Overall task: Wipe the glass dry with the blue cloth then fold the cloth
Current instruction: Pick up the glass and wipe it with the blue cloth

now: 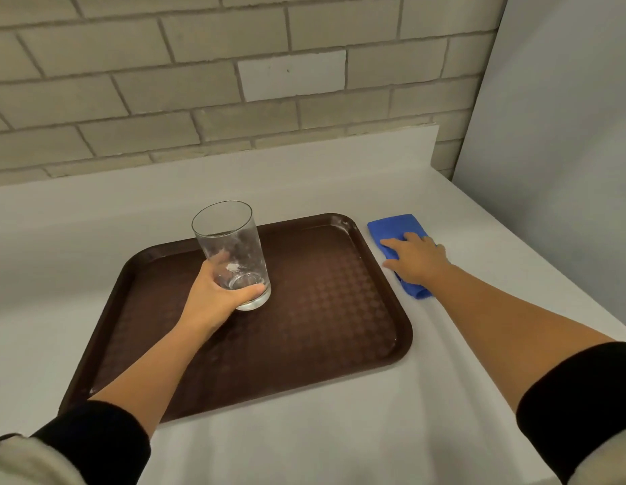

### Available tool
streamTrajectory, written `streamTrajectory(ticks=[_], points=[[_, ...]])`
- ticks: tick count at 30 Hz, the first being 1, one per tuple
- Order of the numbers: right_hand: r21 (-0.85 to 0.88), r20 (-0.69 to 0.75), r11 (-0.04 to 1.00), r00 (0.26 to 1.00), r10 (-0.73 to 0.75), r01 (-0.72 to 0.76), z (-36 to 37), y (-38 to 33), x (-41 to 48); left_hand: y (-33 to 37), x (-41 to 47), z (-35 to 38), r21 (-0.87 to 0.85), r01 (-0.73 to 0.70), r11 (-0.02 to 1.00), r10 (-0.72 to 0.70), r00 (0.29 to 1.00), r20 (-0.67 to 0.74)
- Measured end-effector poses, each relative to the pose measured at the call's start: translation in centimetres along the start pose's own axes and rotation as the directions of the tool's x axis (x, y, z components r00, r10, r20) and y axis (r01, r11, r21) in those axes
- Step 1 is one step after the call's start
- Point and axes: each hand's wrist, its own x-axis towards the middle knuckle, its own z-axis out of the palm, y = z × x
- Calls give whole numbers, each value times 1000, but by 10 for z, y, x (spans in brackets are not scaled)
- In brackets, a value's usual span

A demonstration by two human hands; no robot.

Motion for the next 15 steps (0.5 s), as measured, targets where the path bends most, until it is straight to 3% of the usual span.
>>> streamTrajectory(ticks=[4,8,10,12,15], points=[[-23,-175,998,983,-61,58,4,1,2,3,-2,4,9,-5,1000,5,998,-58],[181,-232,978,971,-57,100,5,5,6,5,-2,4,-12,9,1000,-10,998,-69],[456,-248,885,968,27,92,-2,4,6,10,-1,4,-64,43,997,-48,996,-75],[685,-276,720,955,114,112,-18,-4,4,17,2,2,-134,75,988,-86,993,-75],[802,-373,532,923,91,272,-53,-38,-7,33,5,-2,-329,139,934,-125,990,61]])
